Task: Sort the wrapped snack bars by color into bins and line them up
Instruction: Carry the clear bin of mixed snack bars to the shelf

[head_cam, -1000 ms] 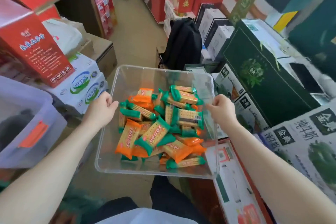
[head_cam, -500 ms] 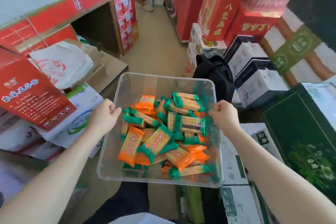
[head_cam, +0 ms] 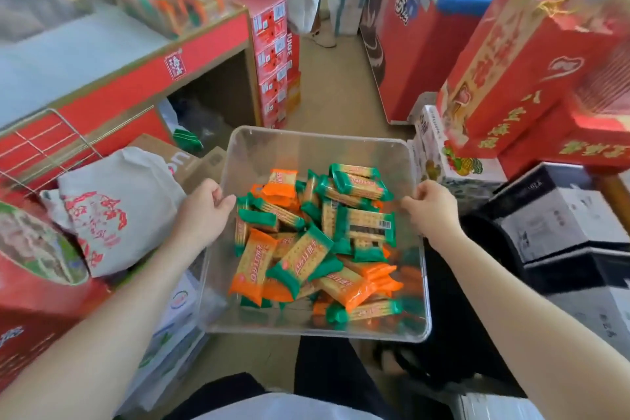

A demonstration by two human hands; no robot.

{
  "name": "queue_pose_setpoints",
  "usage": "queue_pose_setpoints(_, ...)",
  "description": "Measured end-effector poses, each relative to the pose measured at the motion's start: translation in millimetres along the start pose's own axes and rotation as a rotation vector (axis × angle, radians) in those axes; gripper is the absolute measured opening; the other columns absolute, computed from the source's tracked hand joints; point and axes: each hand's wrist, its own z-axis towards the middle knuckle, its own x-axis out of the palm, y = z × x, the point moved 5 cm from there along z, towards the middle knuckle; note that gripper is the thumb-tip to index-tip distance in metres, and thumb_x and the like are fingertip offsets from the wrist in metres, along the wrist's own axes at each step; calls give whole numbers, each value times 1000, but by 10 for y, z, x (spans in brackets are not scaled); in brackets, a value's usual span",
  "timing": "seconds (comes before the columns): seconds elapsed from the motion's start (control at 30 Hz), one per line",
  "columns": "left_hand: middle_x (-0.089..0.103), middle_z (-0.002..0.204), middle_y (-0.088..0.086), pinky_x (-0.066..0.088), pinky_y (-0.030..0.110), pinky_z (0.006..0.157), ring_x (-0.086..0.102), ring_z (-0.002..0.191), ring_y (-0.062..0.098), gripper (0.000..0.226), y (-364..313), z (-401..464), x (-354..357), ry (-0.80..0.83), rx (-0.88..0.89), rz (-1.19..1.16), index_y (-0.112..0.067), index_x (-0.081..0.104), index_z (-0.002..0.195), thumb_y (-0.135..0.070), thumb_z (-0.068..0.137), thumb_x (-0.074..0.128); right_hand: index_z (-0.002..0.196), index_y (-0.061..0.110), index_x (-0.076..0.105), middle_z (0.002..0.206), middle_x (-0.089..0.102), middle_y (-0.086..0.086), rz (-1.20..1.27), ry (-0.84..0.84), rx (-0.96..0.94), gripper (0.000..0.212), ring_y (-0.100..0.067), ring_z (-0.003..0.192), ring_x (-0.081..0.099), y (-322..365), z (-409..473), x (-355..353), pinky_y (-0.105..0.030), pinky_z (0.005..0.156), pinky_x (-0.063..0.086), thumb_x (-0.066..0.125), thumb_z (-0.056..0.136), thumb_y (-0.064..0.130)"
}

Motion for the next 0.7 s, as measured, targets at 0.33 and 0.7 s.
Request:
queue_pose_setpoints(0.33,40,61,4,28,31,53,41,60,24,32,-711,1781,-26,-153,-172,-71,-16,31,70,-27,93,50,67,12,42,65,47,1,9,127,-209,21,-16,62,43,1370,2501,273,-27,50,33,56,82,11)
queue_pose_setpoints(0.7,40,61,-2,26,28,52,39,60,22,35,-740,3224,-832,-491,-269,-154,-20,32,64,-20,89,57,62,16,42,63,47,-2,143,321,-368,22,-21,60,44,3214,4073,1121,-30,53,36,60,73,12)
